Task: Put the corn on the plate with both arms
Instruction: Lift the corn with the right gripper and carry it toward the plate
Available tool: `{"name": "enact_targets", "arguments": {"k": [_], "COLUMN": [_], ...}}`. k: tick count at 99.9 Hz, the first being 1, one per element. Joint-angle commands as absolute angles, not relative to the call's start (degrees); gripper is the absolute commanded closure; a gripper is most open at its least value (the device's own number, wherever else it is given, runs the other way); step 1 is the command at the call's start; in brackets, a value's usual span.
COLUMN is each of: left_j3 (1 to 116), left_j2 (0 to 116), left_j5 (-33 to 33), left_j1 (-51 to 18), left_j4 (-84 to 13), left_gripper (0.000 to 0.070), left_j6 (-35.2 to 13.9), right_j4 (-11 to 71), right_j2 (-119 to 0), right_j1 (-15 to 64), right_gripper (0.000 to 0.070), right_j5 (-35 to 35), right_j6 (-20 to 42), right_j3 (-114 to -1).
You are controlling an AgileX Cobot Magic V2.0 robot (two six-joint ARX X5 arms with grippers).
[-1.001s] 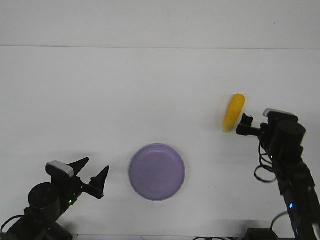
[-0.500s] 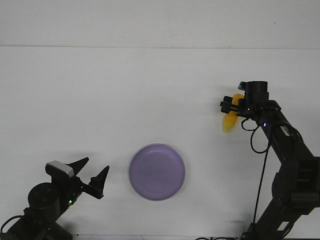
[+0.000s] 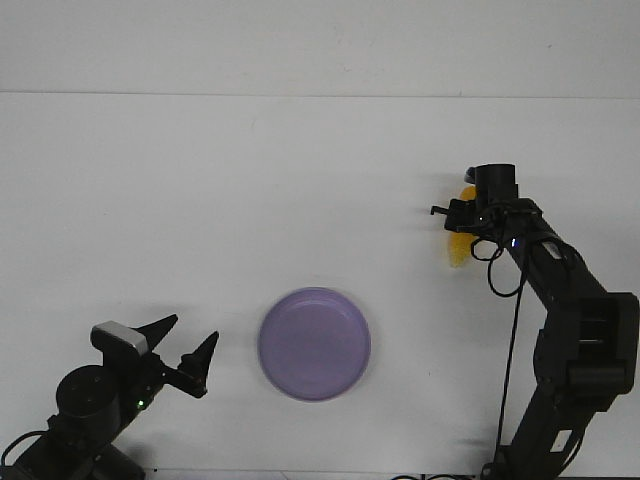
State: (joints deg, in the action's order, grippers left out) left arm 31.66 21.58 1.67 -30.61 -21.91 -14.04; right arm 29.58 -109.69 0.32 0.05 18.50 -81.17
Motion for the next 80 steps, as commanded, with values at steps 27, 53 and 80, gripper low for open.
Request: {"name": "enact_targets", "arguments": {"k": [27,53,80], "left_j3": [32.5,32.5,32.5], "left_j2": [21.7,21.7,21.7], "left_j5": [2.0,2.0,2.0], "left_j1": [-30.9,-30.9,-30.9], "left_j4": [-21.4,-21.3,-21.3], "left_gripper": [0.0160,0.0160,0.0160], "left_j6": [-13.0,-12.9,-12.9], "right_j4": [32.3,39.0,39.4], "right_j2": [-101.3,-78.8,-65.1], "right_j1": [0.5,6.0,22.9], "right_gripper": [0.0555,0.0555,0.0556], "right_j5": [-1.1,-3.7,-5.1], "right_j6": [13.0,8.0,9.4], "right_j3": [-82.5,-82.1,-74.2]}}
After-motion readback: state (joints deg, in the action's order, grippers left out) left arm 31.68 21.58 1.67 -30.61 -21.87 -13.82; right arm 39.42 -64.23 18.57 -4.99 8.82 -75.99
